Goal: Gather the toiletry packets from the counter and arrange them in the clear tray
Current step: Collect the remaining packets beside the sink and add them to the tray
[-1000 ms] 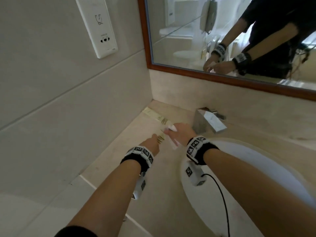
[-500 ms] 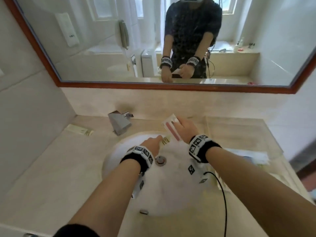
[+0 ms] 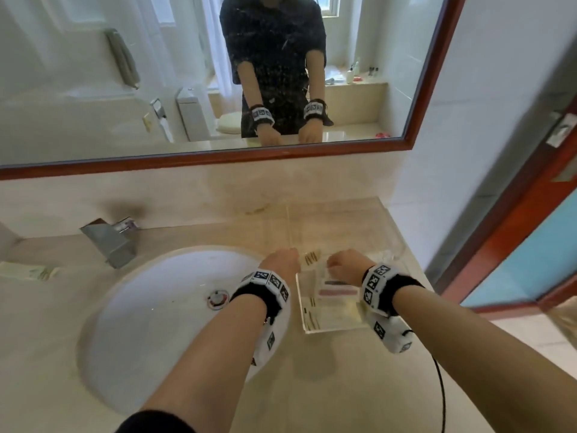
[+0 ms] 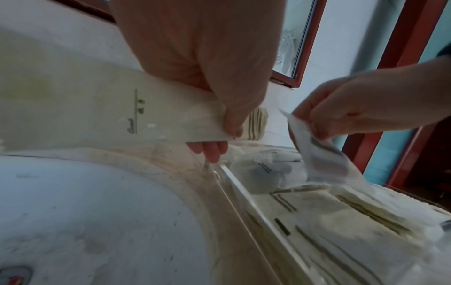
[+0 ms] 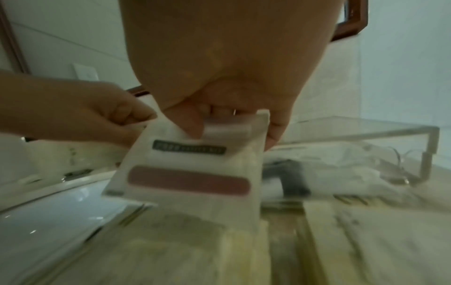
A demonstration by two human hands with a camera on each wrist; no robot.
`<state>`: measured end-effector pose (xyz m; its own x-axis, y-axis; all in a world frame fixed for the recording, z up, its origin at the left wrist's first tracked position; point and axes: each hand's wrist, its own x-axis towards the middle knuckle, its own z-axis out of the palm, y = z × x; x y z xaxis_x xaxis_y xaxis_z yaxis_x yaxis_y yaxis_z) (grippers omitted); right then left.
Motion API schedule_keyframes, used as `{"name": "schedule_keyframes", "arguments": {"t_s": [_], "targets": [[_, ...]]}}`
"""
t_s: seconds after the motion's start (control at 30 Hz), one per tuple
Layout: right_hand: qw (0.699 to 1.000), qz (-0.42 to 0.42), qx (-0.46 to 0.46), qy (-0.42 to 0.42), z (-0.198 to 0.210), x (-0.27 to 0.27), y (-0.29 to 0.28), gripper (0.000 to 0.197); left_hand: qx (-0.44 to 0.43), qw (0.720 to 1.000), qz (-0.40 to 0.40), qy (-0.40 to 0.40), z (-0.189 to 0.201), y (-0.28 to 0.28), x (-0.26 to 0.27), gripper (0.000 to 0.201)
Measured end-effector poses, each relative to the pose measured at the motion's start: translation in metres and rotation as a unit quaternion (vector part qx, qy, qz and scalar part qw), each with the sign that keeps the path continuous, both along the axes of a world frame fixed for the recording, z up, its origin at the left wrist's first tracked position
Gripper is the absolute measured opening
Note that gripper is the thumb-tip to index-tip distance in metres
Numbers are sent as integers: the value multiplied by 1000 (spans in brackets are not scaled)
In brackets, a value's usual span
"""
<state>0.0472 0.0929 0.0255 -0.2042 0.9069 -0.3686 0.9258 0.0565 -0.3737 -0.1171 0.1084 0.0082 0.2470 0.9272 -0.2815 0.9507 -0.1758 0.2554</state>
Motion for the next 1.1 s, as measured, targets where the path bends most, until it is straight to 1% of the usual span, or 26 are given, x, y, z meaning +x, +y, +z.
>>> {"name": "schedule_keyframes", "arguments": {"t_s": [0.13,0.2,0.23,0.27,0.33,0.5,0.57,0.63,0.67,0.77,0.8,0.87,1.0,1.1], "targets": [[994,53,-77,-52,-18,-7,-14,29,11,1000,-12,-4,-3,3,9,24],[991,76,-83,-75,-25,-11,-19,28,13,1000,-17,-3,-3,2,11,25],[991,81,-80,-71,-28,-12,-21,27,16,1000,-20,-2,-3,1,12,25],[993,74,-74,-57,-29,-12,-22,22,16,1000,-23,-1,-4,0,13,25],[997,50,-57,-24,-29,-9,-24,4,18,999,-27,1,-6,-3,15,24],[998,-26,-6,65,-31,-7,-26,21,34,999,-35,-7,-8,-10,20,22],[995,-43,3,84,-35,-6,-28,24,34,999,-35,-15,-10,-11,22,21],[995,-52,12,81,-42,-6,-31,25,42,998,-44,-20,-11,-12,23,20],[996,-50,25,64,-45,-5,-33,24,49,997,-52,-21,-11,-12,24,21],[993,-12,112,-15,-49,-1,-39,26,65,995,-70,-17,-12,-14,27,22],[989,1,147,-25,-50,0,-41,26,68,995,-71,-16,-13,-14,27,23],[983,10,182,-4,-53,1,-45,23,71,995,-68,-13,-14,-14,27,23],[990,13,140,31,-65,-3,-51,19,66,997,-50,-10,-14,-15,30,24],[988,7,149,41,-68,-3,-52,19,59,997,-43,-27,-10,-17,32,25]]}}
